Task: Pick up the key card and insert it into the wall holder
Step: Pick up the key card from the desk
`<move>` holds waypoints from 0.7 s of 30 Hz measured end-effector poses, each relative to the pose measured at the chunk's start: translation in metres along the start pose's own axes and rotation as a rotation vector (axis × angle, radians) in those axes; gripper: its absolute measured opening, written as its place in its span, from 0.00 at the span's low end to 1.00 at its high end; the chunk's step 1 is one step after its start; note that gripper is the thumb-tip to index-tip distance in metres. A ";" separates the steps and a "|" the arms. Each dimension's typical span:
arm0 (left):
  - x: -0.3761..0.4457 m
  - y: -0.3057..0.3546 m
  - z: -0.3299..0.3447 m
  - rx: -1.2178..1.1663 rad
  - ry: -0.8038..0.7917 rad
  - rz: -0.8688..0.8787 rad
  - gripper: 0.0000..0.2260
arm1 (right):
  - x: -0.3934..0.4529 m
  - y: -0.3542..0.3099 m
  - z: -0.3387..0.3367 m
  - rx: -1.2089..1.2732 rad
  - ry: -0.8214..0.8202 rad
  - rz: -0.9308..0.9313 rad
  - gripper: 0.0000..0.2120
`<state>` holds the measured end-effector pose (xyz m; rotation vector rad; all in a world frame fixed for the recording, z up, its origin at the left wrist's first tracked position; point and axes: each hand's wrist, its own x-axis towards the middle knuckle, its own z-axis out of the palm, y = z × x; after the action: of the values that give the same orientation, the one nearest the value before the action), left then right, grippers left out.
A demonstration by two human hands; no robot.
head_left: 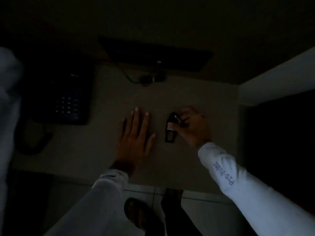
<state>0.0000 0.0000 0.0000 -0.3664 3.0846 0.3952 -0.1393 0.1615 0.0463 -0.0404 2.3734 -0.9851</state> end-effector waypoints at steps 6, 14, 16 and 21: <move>0.001 -0.016 0.032 0.028 0.040 0.058 0.31 | 0.017 0.004 0.011 -0.022 0.002 -0.021 0.19; 0.004 -0.009 0.014 0.069 0.049 0.061 0.29 | 0.021 -0.006 -0.007 0.169 -0.136 0.094 0.11; 0.009 -0.002 -0.008 0.079 0.107 0.076 0.28 | 0.013 -0.012 -0.021 0.235 -0.114 0.113 0.11; 0.019 0.026 -0.104 0.065 0.199 0.153 0.26 | -0.029 -0.052 -0.076 0.392 0.038 0.131 0.13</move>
<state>-0.0223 -0.0053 0.1062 -0.1783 3.3230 0.2754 -0.1630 0.1796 0.1382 0.2794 2.1435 -1.3745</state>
